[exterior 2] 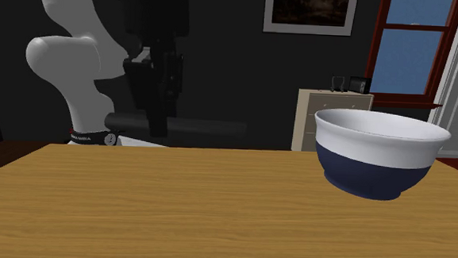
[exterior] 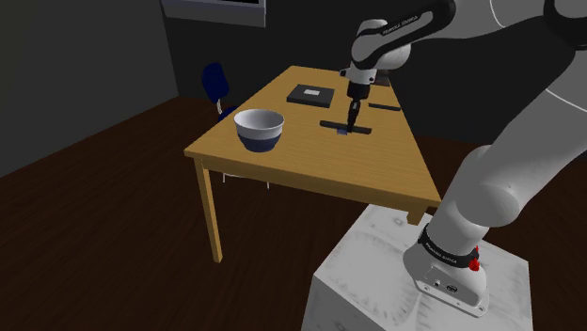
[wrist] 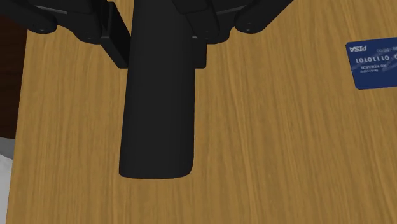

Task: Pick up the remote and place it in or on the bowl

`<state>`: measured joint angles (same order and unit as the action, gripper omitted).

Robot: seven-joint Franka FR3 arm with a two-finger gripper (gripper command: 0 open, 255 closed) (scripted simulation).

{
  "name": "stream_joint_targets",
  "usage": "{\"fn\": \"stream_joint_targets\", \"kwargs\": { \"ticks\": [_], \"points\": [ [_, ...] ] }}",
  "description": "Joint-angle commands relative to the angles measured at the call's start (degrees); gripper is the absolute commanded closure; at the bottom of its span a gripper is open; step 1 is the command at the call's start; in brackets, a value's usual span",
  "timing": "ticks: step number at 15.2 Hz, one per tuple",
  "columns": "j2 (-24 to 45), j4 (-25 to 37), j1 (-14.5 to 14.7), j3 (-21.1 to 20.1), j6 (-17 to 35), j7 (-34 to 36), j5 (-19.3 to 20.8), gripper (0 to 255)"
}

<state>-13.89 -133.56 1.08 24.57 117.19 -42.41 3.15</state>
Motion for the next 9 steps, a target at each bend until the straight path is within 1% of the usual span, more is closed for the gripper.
{"fn": "stream_joint_targets", "kwargs": {
  "ticks": [1, 9],
  "points": [
    [-0.67, 1.03, -0.03, -0.19, -1.68, 0.24, 0.19, 255],
    [-2.66, 5.53, -0.03, -0.90, -8.05, 0.97, 0.63, 255]
  ]
}}
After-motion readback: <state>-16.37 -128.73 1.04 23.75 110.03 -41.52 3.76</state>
